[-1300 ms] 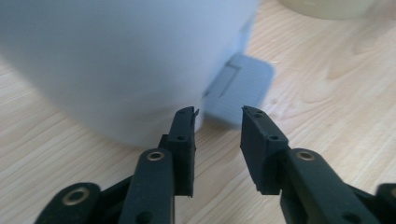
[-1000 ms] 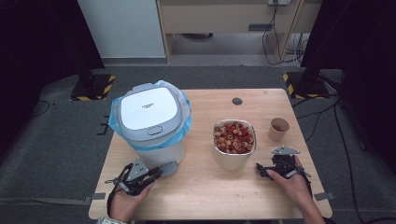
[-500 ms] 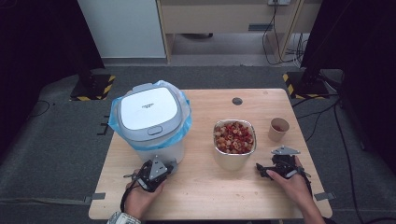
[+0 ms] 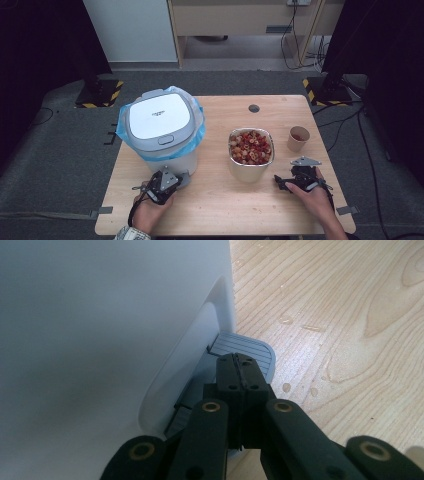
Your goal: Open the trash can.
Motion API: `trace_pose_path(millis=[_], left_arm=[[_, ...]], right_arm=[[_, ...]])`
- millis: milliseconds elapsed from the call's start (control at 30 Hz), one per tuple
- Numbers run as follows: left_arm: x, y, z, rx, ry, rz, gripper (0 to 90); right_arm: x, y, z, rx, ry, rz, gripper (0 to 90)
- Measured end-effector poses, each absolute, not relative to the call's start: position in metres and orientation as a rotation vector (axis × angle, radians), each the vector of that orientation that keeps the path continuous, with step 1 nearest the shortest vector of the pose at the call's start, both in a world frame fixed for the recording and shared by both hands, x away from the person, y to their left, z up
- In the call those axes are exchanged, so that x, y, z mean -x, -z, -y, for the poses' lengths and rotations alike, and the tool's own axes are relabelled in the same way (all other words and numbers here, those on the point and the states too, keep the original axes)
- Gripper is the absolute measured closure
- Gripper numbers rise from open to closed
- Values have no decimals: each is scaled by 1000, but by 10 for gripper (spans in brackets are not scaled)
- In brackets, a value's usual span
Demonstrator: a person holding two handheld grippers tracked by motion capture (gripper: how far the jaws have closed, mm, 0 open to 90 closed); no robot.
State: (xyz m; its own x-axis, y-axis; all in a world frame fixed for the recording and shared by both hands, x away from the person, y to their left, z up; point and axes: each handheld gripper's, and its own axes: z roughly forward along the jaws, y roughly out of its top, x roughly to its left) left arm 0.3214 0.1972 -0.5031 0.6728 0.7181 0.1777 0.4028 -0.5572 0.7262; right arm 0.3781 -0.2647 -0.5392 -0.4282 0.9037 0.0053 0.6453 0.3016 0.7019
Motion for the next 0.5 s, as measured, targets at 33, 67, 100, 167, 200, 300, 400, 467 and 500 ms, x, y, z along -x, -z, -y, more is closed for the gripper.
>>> trace_pose_path(millis=[33,67,100,167,200,300,400,467,500], left_arm=[[-321,503,-197,-2218,-612,-859,896],[-321,503,-197,-2221,-616,-858,896],[-321,503,-197,-2218,-617,-861,896],[-320,503,-196,-2217,-625,-862,896],[-320,503,-196,-2218,-629,-860,895],[-320,503,-196,-2206,-634,-853,874],[-320,502,-194,-2193,-638,-836,863],[-320,504,-193,-2208,-634,-830,864],[-320,504,-193,-2205,-629,-829,867]], right_arm=[[-378,539,265,-1385,-899,-2183,6],[-378,539,265,-1385,-899,-2183,6],[-378,539,265,-1385,-899,-2183,6],[-378,539,265,-1385,-899,-2183,6],[-378,539,265,-1384,-899,-2184,6],[-378,539,265,-1384,-899,-2184,6],[-378,539,265,-1384,-900,-2184,6],[-378,539,265,-1385,-899,-2184,6],[-378,539,265,-1385,-899,-2184,6]])
